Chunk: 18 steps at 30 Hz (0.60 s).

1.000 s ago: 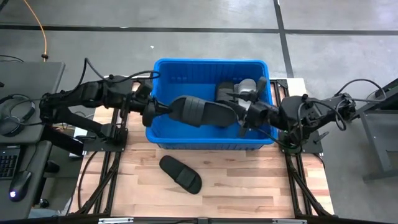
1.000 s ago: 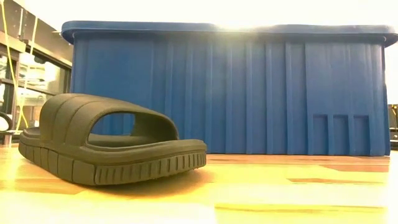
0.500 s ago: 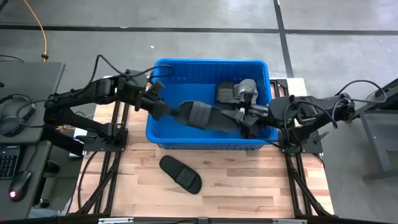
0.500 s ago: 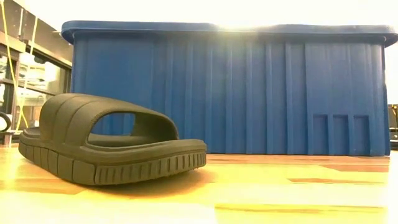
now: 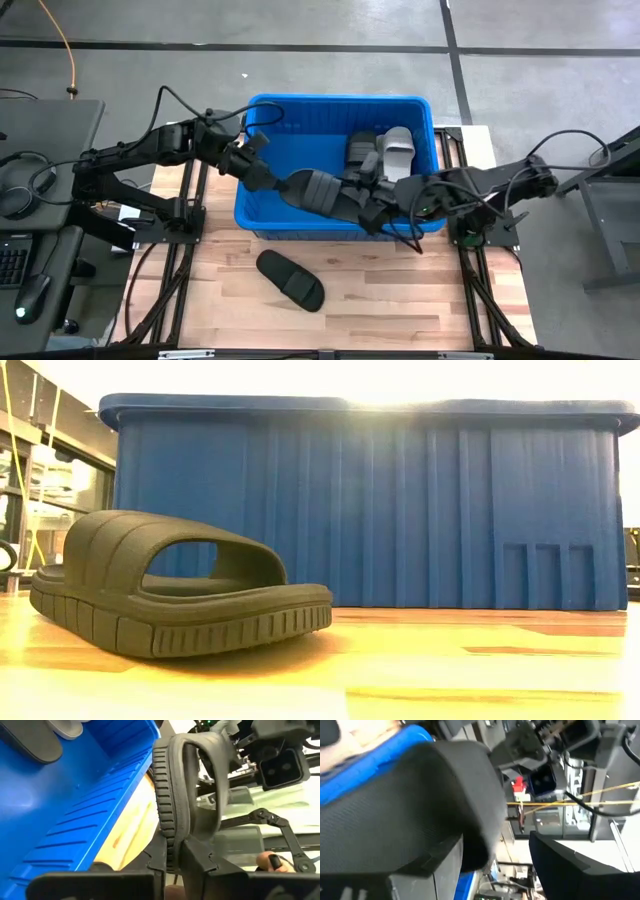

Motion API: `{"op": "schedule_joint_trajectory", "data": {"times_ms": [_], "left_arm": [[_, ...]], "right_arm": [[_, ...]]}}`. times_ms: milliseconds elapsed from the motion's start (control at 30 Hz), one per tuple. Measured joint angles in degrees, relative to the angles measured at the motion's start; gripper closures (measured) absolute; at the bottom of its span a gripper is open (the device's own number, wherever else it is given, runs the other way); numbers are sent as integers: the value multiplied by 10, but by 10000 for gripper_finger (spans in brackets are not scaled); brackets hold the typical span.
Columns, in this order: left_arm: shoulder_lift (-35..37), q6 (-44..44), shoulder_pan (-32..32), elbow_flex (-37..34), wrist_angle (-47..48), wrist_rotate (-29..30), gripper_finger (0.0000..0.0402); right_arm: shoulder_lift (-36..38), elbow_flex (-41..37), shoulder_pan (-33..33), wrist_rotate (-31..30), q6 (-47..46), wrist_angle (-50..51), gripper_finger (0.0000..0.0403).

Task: Pick and place slides into bin
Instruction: Put the left black slide into the blue bin

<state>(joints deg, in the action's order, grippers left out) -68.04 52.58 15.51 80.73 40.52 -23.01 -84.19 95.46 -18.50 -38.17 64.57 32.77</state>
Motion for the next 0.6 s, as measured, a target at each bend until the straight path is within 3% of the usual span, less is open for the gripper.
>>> {"op": "schedule_joint_trajectory", "data": {"times_ms": [267, 600], "left_arm": [[-1, 2, 0, 0, -1, -1, 377], [-1, 5, 0, 0, -1, -1, 379]], "right_arm": [[-16, 0, -3, 33, 0, -8, 193], [-18, 0, -3, 49, 10, -15, 286]]}}
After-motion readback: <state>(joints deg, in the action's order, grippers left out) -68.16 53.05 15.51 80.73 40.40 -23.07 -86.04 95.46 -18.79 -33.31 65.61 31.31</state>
